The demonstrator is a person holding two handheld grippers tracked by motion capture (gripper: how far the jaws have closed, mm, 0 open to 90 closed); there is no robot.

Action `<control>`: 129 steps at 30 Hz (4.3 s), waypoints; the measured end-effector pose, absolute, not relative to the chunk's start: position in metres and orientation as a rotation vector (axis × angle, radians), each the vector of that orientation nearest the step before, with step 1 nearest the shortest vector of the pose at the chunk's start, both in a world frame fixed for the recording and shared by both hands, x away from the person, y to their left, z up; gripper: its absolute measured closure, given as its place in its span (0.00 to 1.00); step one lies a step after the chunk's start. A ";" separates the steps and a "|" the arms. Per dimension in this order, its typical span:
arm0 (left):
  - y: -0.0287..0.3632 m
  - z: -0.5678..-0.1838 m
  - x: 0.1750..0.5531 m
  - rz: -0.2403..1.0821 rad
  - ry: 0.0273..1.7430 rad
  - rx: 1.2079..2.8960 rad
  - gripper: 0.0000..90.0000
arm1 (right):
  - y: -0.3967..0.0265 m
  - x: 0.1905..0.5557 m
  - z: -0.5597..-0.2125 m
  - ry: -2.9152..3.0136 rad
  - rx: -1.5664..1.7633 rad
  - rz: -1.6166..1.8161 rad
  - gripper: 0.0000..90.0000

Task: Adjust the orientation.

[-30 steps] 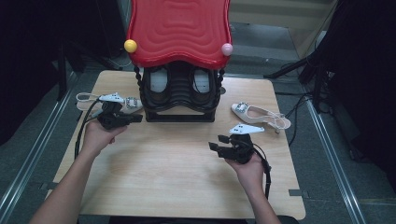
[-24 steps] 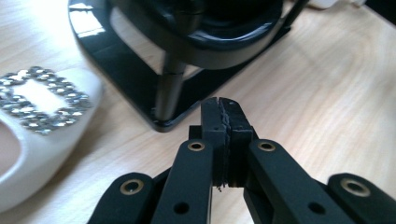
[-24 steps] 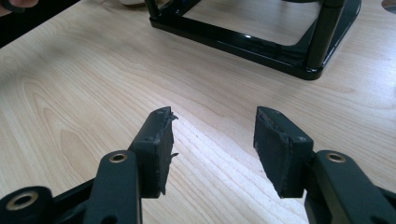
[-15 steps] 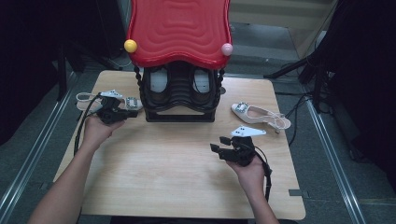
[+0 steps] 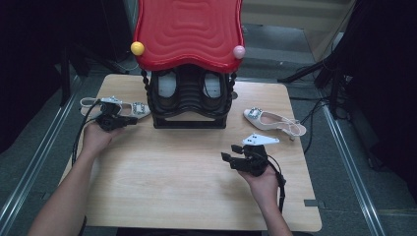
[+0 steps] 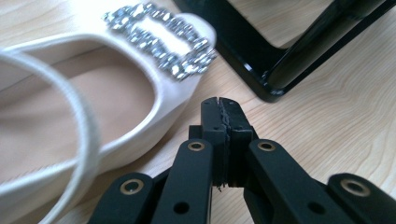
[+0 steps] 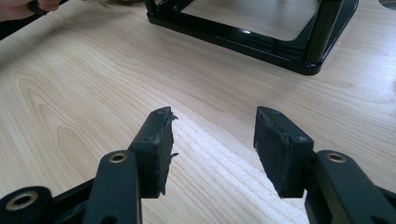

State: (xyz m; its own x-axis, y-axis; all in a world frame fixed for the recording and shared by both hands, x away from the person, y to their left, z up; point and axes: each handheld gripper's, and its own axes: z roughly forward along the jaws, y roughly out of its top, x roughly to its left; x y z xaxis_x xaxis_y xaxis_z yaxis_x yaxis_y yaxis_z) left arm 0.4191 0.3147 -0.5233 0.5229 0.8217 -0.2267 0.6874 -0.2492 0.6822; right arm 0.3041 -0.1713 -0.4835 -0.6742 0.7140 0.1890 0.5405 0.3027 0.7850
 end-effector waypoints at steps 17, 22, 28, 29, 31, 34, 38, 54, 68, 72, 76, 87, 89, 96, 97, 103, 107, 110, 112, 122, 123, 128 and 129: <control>0.331 -0.531 0.421 0.232 1.258 1.978 1.00 | -0.169 0.303 -0.484 2.370 1.153 1.303 0.54; 0.324 -0.531 0.428 0.250 1.263 1.972 1.00 | -0.169 0.301 -0.485 2.365 1.161 1.291 0.54; 0.311 -0.531 0.437 0.276 1.281 1.970 1.00 | -0.171 0.296 -0.486 2.351 1.164 1.282 0.54; 0.309 -0.531 0.439 0.286 1.279 1.976 1.00 | -0.172 0.295 -0.486 2.349 1.168 1.282 0.54; 0.306 -0.531 0.442 0.300 1.287 1.972 1.00 | -0.172 0.294 -0.487 2.343 1.180 1.281 0.54; 0.304 -0.531 0.445 0.306 1.307 1.952 1.00 | -0.173 0.292 -0.487 2.340 1.177 1.279 0.54; 0.302 -0.531 0.447 0.321 1.329 1.934 1.00 | -0.174 0.290 -0.487 2.335 1.183 1.268 0.54; 0.298 -0.516 0.434 0.273 1.281 1.945 0.64 | -0.170 0.295 -0.487 2.358 1.166 1.274 0.54; 0.311 -0.503 0.406 0.238 1.257 1.930 0.44 | -0.161 0.304 -0.486 2.389 1.127 1.298 0.53; 0.315 -0.502 0.398 0.236 1.256 1.938 0.43 | -0.159 0.307 -0.485 2.393 1.127 1.300 0.53; 0.321 -0.502 0.390 0.246 1.258 1.936 0.43 | -0.158 0.311 -0.485 2.395 1.126 1.307 0.53; 0.336 -0.492 0.371 0.258 1.257 1.923 0.44 | -0.155 0.320 -0.485 2.398 1.119 1.332 0.53; 0.339 -0.493 0.369 0.250 1.267 1.917 0.44 | -0.155 0.321 -0.485 2.396 1.123 1.335 0.53; 0.352 -0.496 0.362 0.253 1.296 1.908 0.45 | -0.156 0.325 -0.485 2.379 1.153 1.320 0.45; 0.353 -0.497 0.361 0.263 1.295 1.910 0.46 | -0.156 0.326 -0.485 2.372 1.156 1.310 0.44; 0.362 -0.500 0.357 0.288 1.307 1.919 0.55 | -0.156 0.327 -0.485 2.342 1.183 1.316 0.42; 0.367 -0.501 0.355 0.296 1.308 1.907 0.66 | -0.157 0.328 -0.484 2.328 1.195 1.303 0.40; 0.372 -0.501 0.354 0.302 1.313 1.902 0.77 | -0.158 0.328 -0.485 2.320 1.195 1.294 0.40; 0.374 -0.501 0.353 0.323 1.324 1.887 0.83 | -0.158 0.328 -0.485 2.319 1.195 1.295 0.40; 0.394 -0.507 0.350 0.305 1.373 1.867 0.95 | -0.159 0.327 -0.484 2.335 1.166 1.327 0.30; 0.395 -0.508 0.350 0.307 1.379 1.866 0.95 | -0.159 0.327 -0.484 2.332 1.167 1.332 0.30; 0.400 -0.512 0.350 0.320 1.406 1.874 0.96 | -0.161 0.328 -0.484 2.337 1.181 1.344 0.30; 0.402 -0.513 0.350 0.318 1.409 1.881 0.96 | -0.162 0.328 -0.484 2.340 1.178 1.347 0.30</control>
